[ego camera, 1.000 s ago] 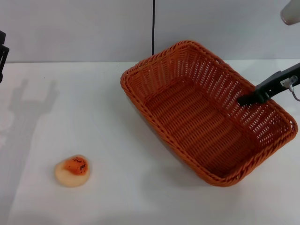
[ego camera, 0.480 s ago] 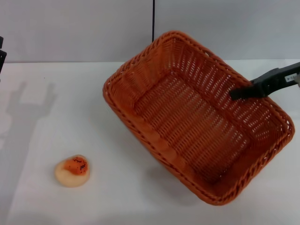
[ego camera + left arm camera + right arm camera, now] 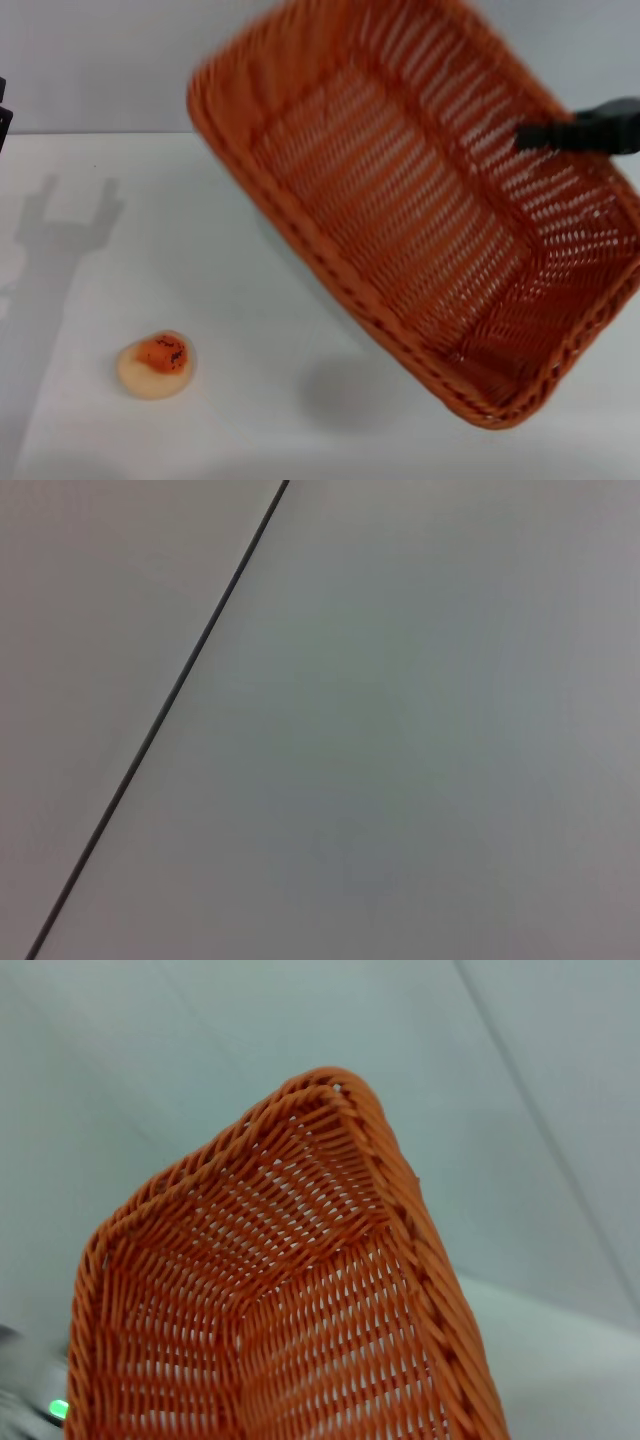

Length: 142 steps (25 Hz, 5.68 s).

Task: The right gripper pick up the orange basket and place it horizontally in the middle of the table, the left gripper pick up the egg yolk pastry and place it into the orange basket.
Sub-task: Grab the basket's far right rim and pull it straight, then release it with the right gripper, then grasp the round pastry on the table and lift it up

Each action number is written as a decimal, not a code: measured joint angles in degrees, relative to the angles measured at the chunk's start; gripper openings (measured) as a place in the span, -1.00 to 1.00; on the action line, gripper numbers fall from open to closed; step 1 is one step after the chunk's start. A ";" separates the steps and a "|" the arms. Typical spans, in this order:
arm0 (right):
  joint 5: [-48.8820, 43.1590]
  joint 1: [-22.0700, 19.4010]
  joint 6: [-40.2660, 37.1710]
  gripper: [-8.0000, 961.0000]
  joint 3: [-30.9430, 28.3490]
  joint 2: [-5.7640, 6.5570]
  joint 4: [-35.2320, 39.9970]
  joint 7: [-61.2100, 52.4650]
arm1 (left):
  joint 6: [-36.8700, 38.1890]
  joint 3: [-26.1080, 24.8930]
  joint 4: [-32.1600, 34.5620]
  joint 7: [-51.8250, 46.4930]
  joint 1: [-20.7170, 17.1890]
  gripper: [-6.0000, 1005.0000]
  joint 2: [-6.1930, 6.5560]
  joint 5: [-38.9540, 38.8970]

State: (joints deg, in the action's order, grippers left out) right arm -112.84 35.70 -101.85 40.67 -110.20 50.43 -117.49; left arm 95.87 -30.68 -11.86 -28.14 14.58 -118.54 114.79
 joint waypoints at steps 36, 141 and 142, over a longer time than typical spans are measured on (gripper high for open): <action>-12.29 17.33 -2.05 -0.47 14.13 0.43 -4.68 18.46 | -0.42 0.27 0.01 -0.42 0.10 0.71 -0.19 0.00; 33.90 -14.73 15.86 -0.15 -26.53 -8.12 -26.09 56.77 | -1.30 42.46 35.61 -26.61 -2.44 0.66 0.81 14.73; 33.90 -14.73 16.02 -0.15 -26.53 -8.15 -26.12 56.77 | -1.30 42.46 35.61 -26.61 -2.44 0.66 0.81 14.73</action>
State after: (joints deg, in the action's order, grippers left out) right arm -78.94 20.98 -85.84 14.15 -118.35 24.31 -60.71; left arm 94.57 11.78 23.75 -54.75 12.14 -117.74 129.51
